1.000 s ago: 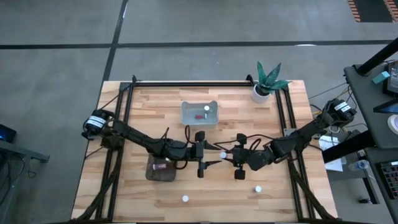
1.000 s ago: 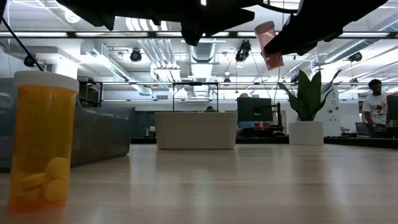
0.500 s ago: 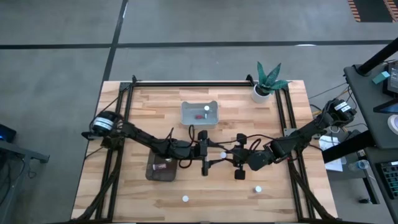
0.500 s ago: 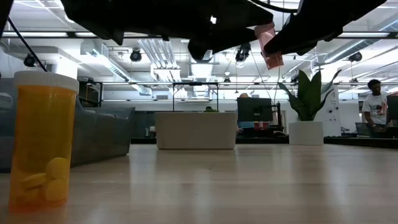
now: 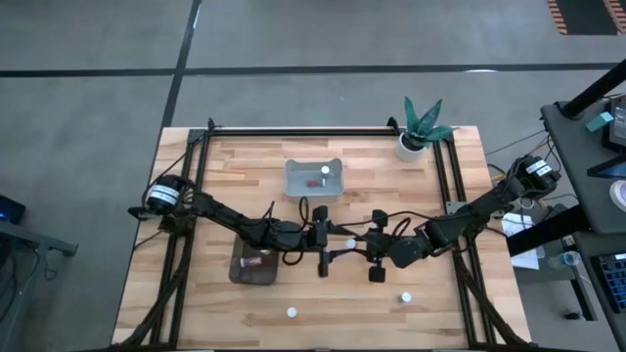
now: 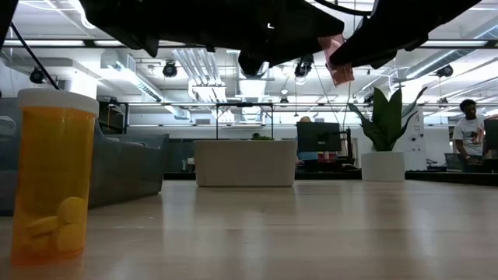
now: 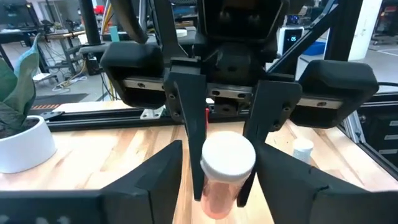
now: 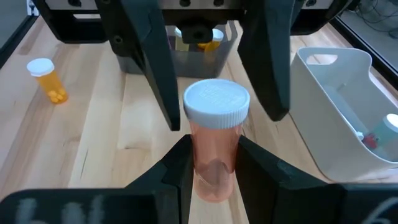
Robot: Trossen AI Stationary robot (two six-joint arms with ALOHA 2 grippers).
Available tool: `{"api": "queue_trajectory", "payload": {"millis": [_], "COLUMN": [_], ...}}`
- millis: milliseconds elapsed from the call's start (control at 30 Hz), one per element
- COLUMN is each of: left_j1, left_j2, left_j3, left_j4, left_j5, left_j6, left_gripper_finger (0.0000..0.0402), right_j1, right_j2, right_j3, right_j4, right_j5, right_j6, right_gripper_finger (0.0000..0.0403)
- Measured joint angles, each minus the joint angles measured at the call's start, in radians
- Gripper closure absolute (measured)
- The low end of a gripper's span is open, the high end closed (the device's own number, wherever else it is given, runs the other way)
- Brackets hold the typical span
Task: Pick and place medicine bottles into bin by pill shape (circle, oval)
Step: Put the red tablet bottle into the black bin
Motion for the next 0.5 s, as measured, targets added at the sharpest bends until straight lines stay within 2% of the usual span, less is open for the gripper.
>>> {"api": "queue_trajectory", "payload": {"millis": [300,500], "left_j1": [0.000,0.000], "left_j2": [0.000,0.000], "left_j3": [0.000,0.002], "left_j4": [-0.011,-0.014], "left_j5": [0.003,0.006], "left_j6": [0.003,0.007], "left_gripper_finger": [0.0248,0.0295], "right_j1": [0.000,0.000], "right_j2": [0.000,0.000], "right_j3": [0.000,0.000], "right_j4": [0.036,0.036], "right_j5": [0.000,0.002], "right_j6": [0.000,0.000], "right_gripper_finger": [0.0309,0.0309]}}
